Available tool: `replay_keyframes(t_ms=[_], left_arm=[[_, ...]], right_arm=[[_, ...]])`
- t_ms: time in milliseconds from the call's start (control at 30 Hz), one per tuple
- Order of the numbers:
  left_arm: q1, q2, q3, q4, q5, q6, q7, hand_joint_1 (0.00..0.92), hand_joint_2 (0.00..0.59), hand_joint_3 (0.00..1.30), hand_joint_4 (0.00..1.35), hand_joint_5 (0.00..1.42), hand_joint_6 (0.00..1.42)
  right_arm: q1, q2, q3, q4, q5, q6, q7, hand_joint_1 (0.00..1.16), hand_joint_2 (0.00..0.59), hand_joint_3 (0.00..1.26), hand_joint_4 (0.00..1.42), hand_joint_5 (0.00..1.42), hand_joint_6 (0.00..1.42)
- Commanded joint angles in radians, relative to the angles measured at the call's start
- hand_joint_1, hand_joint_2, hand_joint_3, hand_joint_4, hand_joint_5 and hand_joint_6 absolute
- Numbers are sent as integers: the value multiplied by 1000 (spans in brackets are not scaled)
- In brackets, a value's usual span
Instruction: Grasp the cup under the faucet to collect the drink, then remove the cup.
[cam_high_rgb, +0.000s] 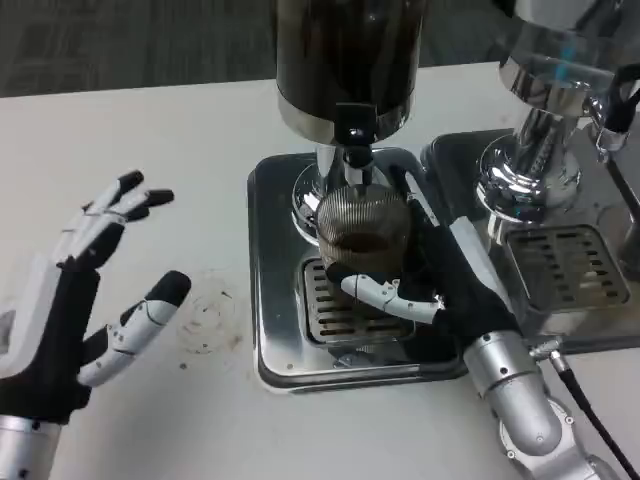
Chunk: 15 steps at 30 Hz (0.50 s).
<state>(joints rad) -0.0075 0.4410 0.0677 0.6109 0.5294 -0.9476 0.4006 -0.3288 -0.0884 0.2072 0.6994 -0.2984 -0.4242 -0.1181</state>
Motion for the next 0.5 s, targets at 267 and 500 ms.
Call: replay_keyframes(t_ms=[267,500], left_arm=[[-10,9,-36,52,-5,1,21,0,205,373,147,278,124],[2,5,-31,44,-16,-8,35,0,206,396,163,290,131]], right_arm=[[-19,24,5,76,19,-12,35,784,164,0,75,138,262],[-26,33,14,101,21,-12,49,795,168,14,201,224,317]])
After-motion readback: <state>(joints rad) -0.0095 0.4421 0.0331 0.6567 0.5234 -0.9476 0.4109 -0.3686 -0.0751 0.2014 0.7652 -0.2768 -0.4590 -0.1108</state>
